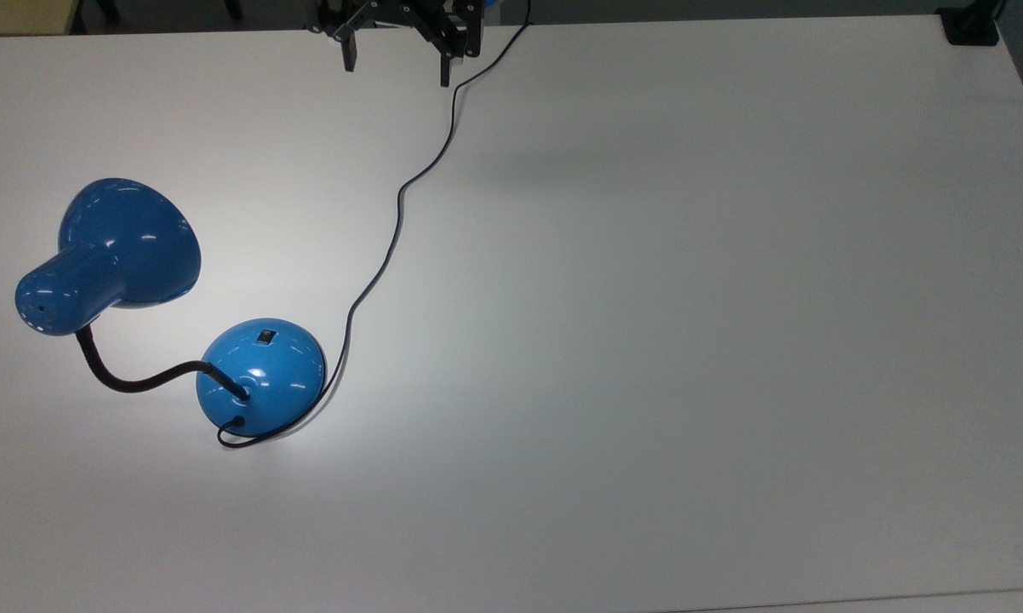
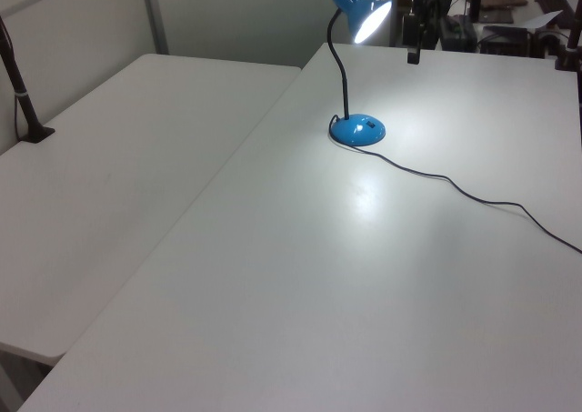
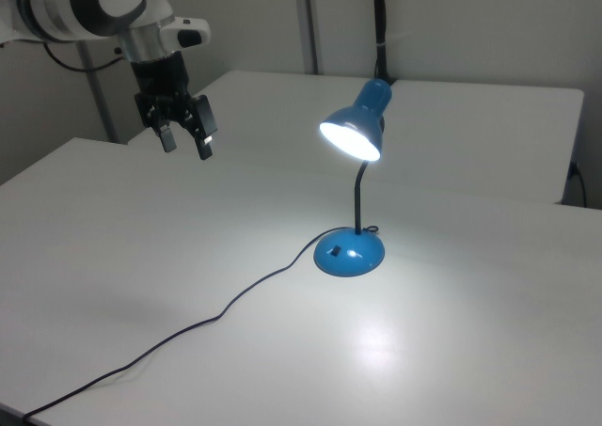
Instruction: Turn on the lamp
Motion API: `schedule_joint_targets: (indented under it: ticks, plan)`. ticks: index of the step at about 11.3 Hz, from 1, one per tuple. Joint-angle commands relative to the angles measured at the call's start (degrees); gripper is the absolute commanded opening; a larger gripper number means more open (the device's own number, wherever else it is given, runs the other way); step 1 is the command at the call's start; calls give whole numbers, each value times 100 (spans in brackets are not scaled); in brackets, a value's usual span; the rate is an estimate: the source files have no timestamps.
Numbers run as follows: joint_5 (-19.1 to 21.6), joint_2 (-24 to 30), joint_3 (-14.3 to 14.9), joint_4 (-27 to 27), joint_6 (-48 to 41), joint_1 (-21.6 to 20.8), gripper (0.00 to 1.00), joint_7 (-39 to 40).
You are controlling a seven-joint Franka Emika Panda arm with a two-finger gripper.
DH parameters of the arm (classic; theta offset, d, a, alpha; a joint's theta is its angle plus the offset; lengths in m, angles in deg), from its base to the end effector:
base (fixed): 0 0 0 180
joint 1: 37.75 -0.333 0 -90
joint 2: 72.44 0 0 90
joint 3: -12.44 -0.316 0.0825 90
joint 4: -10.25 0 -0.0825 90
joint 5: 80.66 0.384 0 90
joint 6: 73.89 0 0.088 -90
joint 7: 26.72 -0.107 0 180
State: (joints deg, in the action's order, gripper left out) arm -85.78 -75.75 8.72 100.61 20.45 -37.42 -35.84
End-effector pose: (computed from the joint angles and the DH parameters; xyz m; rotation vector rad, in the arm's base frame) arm 0.5779 0.0242 0.5959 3.0545 -0.1435 0.0322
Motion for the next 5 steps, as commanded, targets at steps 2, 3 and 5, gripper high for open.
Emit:
schedule_joint_targets:
  ticks: [2, 3, 5]
  plan:
    - [73, 129, 47, -107, -443, 11, 100, 139]
    - [73, 129, 39, -115, -425, 37, 100, 139]
    - [64, 120, 30, -115, -408, 28, 100, 130]
